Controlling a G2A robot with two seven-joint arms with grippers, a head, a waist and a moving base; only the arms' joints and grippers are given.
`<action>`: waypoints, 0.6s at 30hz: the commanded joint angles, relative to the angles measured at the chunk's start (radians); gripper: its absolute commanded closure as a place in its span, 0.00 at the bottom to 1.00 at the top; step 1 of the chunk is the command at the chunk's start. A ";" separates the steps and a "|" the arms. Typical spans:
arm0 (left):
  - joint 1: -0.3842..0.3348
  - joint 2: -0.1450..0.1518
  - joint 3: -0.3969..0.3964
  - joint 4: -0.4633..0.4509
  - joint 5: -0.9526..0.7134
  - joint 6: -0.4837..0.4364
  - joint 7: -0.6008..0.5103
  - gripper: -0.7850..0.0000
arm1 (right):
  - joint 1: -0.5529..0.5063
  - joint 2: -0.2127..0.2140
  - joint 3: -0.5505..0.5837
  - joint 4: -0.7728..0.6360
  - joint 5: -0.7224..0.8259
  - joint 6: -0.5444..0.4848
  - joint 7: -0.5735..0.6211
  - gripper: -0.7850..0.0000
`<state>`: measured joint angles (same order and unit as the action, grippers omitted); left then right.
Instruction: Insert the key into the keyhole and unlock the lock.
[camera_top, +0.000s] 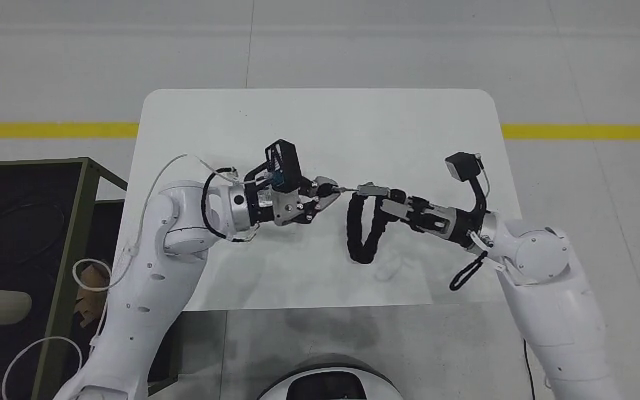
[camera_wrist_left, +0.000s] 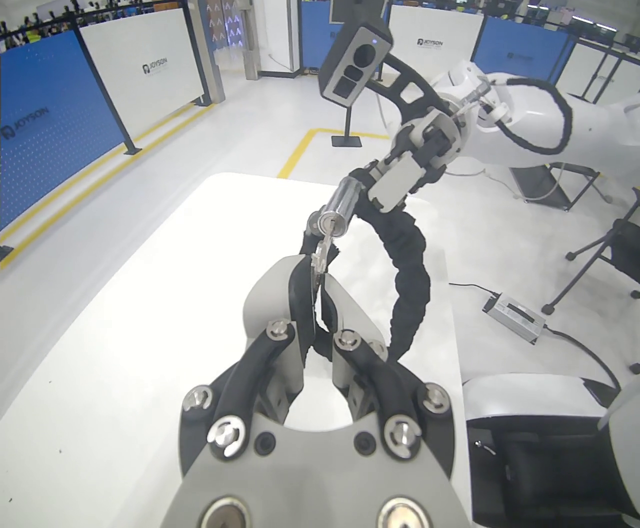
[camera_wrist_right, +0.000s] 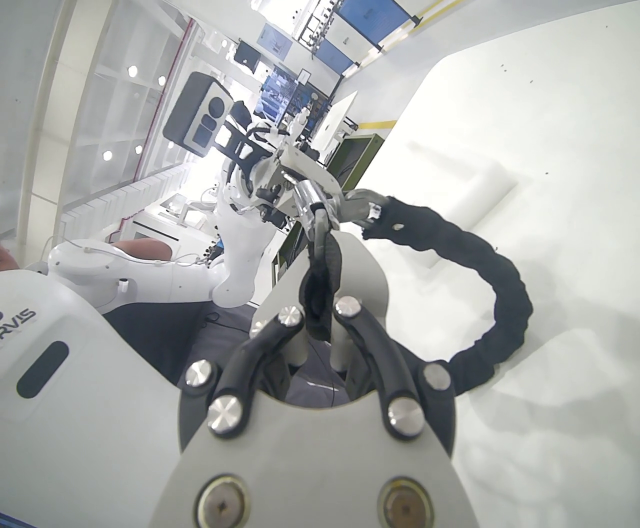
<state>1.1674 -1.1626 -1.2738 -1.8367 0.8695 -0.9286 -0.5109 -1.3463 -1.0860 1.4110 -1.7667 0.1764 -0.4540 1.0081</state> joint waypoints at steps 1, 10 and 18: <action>0.002 0.001 -0.006 -0.011 0.039 -0.033 0.029 1.00 | 0.002 0.002 0.004 0.002 0.003 0.005 0.009 1.00; 0.004 0.011 -0.006 -0.064 0.405 -0.084 0.189 1.00 | 0.009 0.010 0.005 0.001 -0.024 0.041 0.019 1.00; 0.009 0.017 0.019 -0.039 0.796 -0.040 0.526 1.00 | 0.021 0.010 -0.024 -0.005 -0.082 0.102 -0.014 1.00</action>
<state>1.1747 -1.1466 -1.2569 -1.8847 1.6132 -0.9768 -0.0268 -1.3261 -1.0758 1.3878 -1.7728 0.0950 -0.3547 0.9954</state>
